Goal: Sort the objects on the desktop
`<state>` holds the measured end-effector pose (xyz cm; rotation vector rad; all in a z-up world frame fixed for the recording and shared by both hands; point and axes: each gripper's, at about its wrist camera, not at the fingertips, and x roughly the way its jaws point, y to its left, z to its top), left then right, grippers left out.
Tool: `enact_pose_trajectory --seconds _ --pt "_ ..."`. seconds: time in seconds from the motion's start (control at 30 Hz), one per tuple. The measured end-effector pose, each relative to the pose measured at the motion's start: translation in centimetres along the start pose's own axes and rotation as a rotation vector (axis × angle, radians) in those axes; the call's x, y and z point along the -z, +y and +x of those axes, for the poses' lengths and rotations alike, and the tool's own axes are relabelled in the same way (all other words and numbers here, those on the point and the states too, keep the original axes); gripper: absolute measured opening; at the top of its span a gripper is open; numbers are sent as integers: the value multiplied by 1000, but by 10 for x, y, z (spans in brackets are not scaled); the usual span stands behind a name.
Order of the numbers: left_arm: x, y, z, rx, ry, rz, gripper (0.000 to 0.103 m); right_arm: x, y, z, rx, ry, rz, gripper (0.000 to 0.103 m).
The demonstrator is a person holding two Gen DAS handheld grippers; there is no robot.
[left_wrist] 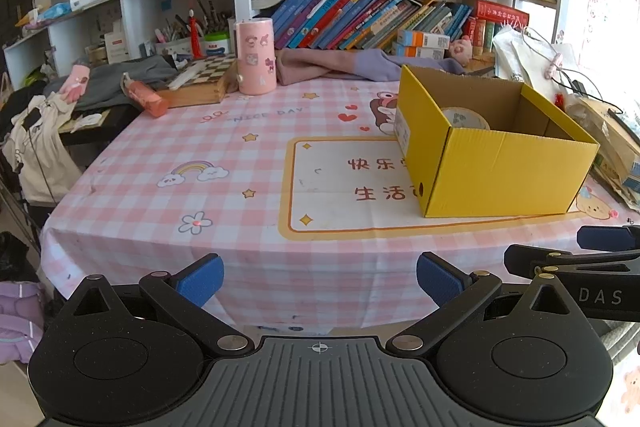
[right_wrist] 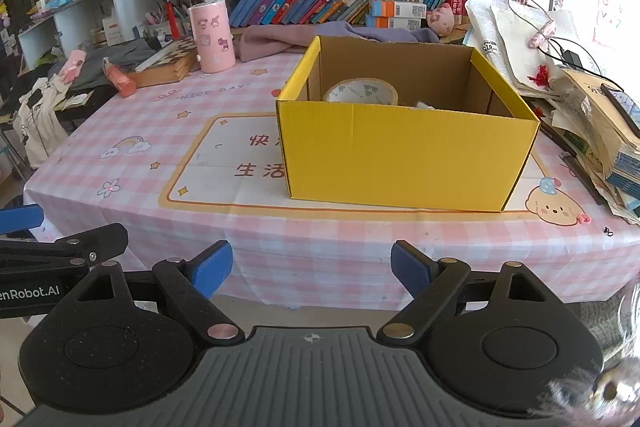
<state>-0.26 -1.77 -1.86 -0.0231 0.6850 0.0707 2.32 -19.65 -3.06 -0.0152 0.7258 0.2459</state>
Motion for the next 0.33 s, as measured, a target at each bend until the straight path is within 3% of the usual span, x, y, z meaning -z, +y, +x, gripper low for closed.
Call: enact_pose_trajectory --seconds 0.33 --pt "-1 3 -1 9 -19 -11 103 0 0 2 1 4 2 86"
